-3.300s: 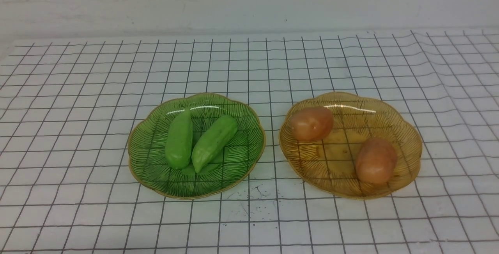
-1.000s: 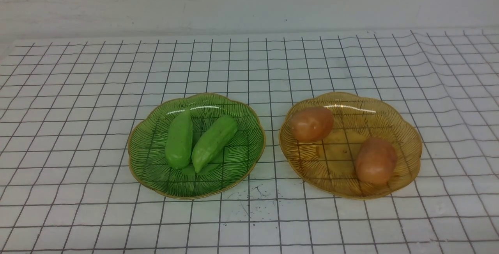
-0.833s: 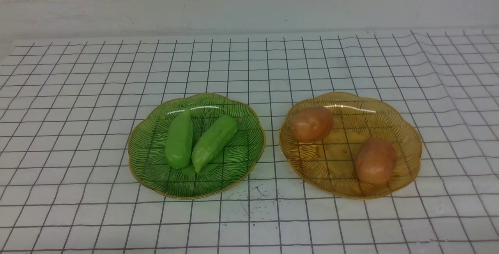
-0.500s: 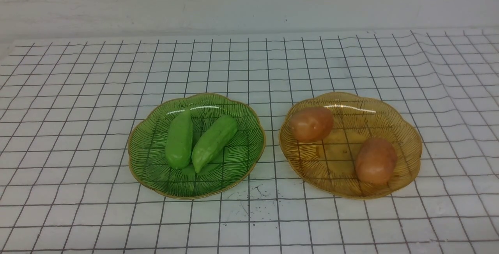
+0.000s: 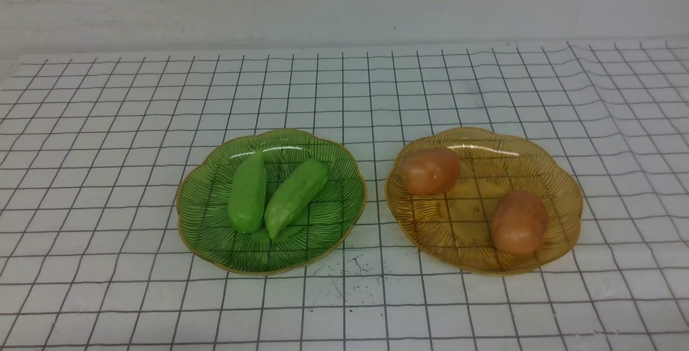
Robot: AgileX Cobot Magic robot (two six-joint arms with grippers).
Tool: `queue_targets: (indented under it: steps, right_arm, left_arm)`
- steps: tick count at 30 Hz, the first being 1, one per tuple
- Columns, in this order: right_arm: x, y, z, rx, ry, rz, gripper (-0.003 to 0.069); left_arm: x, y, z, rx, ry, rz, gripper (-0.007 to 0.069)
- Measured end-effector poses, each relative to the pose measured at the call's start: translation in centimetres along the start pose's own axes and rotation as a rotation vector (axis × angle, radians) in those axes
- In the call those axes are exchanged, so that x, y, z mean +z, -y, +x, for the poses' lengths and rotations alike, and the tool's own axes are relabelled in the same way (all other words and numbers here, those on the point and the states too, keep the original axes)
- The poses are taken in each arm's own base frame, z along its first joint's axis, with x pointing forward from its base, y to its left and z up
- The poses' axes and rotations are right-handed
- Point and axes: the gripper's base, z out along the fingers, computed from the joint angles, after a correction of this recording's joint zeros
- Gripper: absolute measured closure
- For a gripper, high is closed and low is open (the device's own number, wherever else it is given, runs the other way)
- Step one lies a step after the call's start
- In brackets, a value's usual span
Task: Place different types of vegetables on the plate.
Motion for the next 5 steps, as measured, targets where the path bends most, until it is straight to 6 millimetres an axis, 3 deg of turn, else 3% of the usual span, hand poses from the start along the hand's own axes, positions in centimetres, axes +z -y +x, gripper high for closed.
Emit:
queue_targets:
  steps: [5]
  right_arm:
    - [0.0,0.0,0.0,-0.001,0.0,0.0,0.0674]
  left_arm:
    - [0.0,0.0,0.0,0.0,0.0,0.0,0.0632]
